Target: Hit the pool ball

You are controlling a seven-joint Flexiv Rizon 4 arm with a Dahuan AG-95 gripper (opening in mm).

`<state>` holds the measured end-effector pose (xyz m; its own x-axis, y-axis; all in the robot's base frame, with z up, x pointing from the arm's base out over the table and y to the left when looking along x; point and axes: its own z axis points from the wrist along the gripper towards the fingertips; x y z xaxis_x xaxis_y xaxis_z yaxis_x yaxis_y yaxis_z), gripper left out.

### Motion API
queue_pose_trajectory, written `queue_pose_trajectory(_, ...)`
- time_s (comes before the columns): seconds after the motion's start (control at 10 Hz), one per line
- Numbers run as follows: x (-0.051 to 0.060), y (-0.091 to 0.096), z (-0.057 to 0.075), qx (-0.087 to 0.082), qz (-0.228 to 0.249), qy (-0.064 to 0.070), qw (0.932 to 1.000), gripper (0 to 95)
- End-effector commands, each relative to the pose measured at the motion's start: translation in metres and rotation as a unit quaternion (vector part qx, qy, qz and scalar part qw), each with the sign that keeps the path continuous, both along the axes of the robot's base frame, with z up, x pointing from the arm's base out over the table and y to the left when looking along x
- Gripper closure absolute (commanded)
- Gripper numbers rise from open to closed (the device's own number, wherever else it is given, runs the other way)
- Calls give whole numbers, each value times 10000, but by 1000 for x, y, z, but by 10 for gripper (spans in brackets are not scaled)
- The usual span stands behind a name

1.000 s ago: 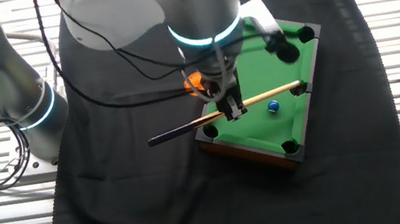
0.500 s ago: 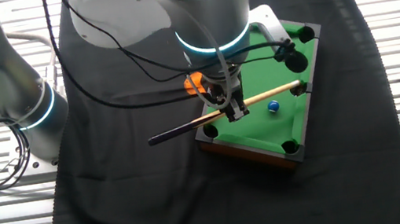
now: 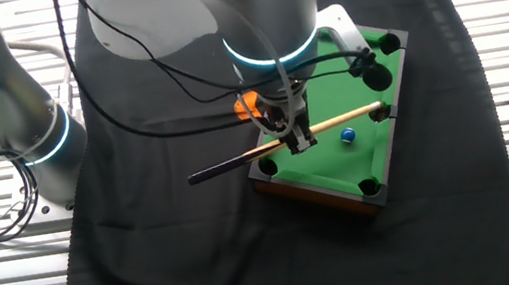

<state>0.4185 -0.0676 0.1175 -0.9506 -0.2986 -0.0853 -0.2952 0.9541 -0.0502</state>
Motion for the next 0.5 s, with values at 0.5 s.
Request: queue_pose_trajectory(0.5, -2, -5, -3, -32, 541, 65, 9985, 950)
